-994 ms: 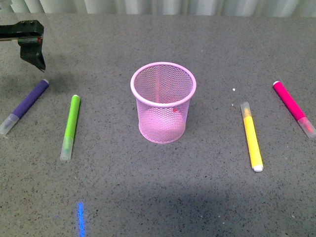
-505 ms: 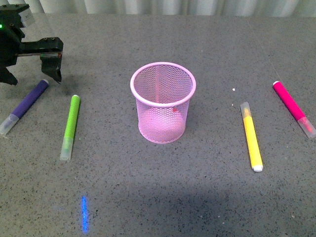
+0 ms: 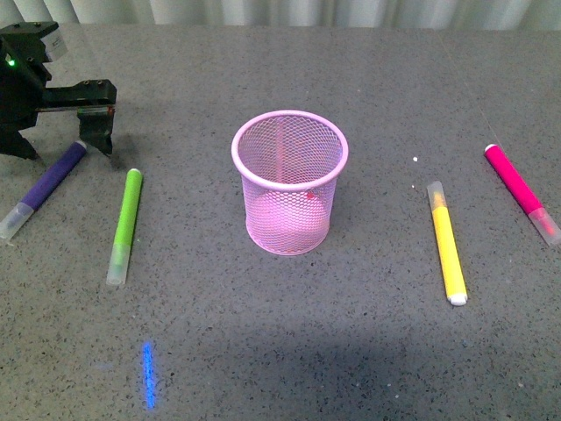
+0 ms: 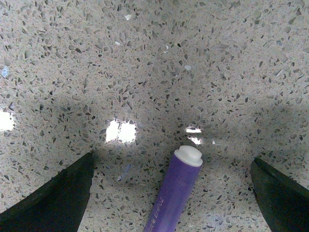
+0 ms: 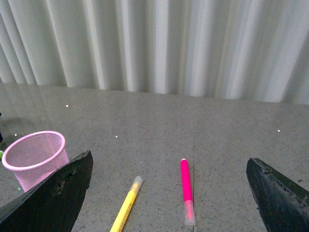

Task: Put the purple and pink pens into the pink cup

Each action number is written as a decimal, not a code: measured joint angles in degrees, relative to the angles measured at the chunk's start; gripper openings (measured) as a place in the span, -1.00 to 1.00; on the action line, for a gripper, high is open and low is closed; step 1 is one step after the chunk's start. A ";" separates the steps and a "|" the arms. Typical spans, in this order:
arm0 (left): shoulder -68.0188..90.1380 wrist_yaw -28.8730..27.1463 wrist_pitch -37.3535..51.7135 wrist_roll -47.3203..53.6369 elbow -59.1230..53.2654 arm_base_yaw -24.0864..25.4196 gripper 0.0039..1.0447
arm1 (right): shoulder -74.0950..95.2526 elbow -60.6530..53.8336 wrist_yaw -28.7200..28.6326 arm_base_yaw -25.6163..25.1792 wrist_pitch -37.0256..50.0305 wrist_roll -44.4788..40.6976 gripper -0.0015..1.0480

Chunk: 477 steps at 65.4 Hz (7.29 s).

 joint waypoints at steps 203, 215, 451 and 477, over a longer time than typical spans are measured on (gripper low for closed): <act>-28.55 -1.99 31.93 -15.56 -25.38 -26.01 0.88 | 0.00 0.00 0.02 0.00 0.00 0.00 0.86; -40.46 -5.38 31.98 -20.24 -34.21 -19.76 0.85 | 0.00 0.00 0.00 0.00 0.00 0.00 0.86; -124.56 -0.79 21.68 3.85 -82.09 1.18 0.85 | 75.19 54.29 -16.41 -17.64 -14.71 -25.94 0.86; -124.56 -0.79 21.68 3.85 -82.09 1.18 0.85 | 102.64 79.78 -8.87 -12.07 -30.03 -40.39 0.86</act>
